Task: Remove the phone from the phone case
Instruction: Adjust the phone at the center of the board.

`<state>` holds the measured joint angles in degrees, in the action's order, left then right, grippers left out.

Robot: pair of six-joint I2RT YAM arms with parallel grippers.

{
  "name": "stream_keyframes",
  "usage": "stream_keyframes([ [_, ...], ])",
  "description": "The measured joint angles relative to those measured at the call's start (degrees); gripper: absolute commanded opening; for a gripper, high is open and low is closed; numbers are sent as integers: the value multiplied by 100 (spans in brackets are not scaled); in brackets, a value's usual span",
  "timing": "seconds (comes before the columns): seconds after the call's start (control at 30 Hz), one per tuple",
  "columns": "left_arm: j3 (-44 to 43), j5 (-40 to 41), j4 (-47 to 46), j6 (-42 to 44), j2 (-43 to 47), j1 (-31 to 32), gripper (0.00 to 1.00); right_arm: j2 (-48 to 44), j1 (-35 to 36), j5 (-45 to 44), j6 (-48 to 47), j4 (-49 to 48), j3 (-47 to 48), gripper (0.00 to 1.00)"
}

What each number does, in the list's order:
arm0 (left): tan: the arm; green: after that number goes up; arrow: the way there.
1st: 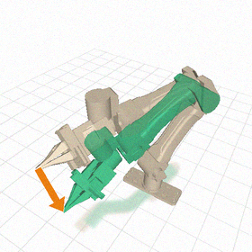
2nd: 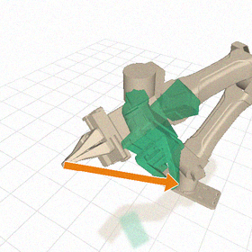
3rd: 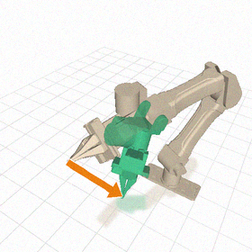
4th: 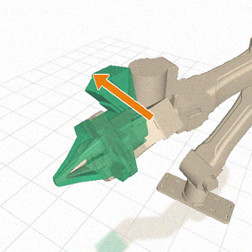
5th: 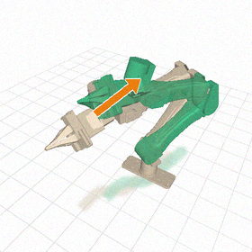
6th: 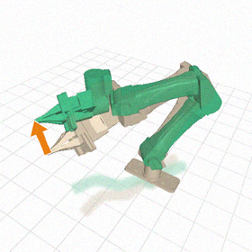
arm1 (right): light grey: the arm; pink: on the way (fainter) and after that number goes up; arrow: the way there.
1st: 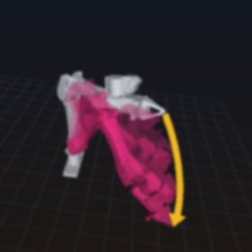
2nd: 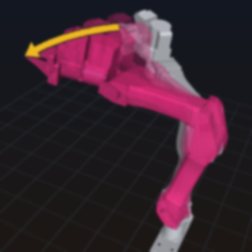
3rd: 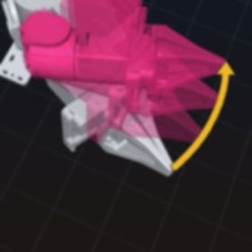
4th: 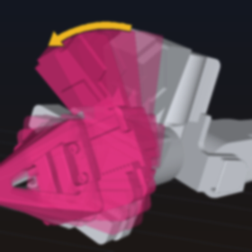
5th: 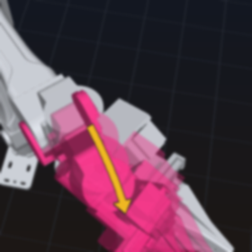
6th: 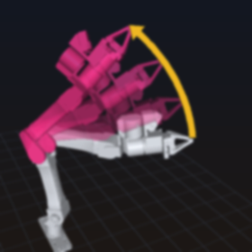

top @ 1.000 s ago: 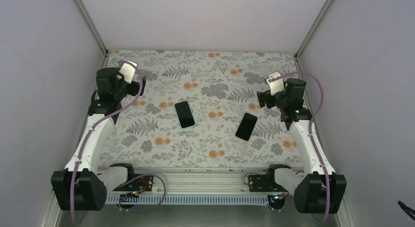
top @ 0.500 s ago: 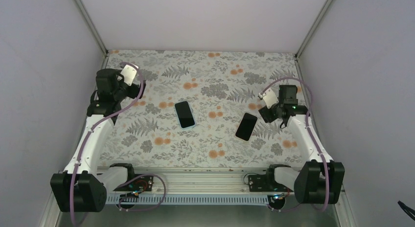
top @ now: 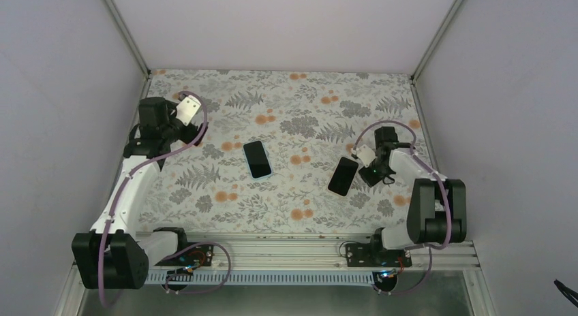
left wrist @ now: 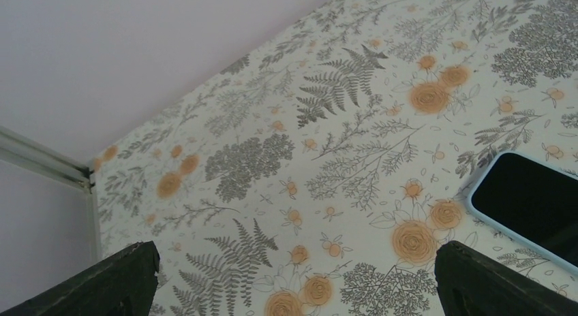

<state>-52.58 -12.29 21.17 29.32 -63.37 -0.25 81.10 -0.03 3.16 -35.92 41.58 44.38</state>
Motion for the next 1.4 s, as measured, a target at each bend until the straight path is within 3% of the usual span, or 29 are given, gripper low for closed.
stream_keyframes([
  [0.47, 221, -177, 4, 26, -109, 0, 100, 1250, 431, 55, 105, -297, 656, 3],
  [0.9, 334, -120, -153, 120, -107, 0, 100, 2566, 1740, 105, 389, -455, 2203, 4],
  [1.0, 365, -66, -214, 160, -107, 0, 100, 2693, 1974, -37, 555, -612, 2365, 27],
  [1.07, 400, -4, -229, 177, -105, 0, 100, 2697, 2022, -144, 638, -726, 2376, 48],
  [1.13, 446, 37, -234, 197, -96, 0, 100, 2658, 1976, -219, 667, -796, 2371, 78],
  [1.2, 503, 83, -238, 214, -66, 0, 100, 2527, 1845, -243, 662, -778, 2371, 97],
  [1.4, 645, 118, -260, 245, 61, 0, 100, 1635, 1390, 85, 254, -409, 2367, 100],
])
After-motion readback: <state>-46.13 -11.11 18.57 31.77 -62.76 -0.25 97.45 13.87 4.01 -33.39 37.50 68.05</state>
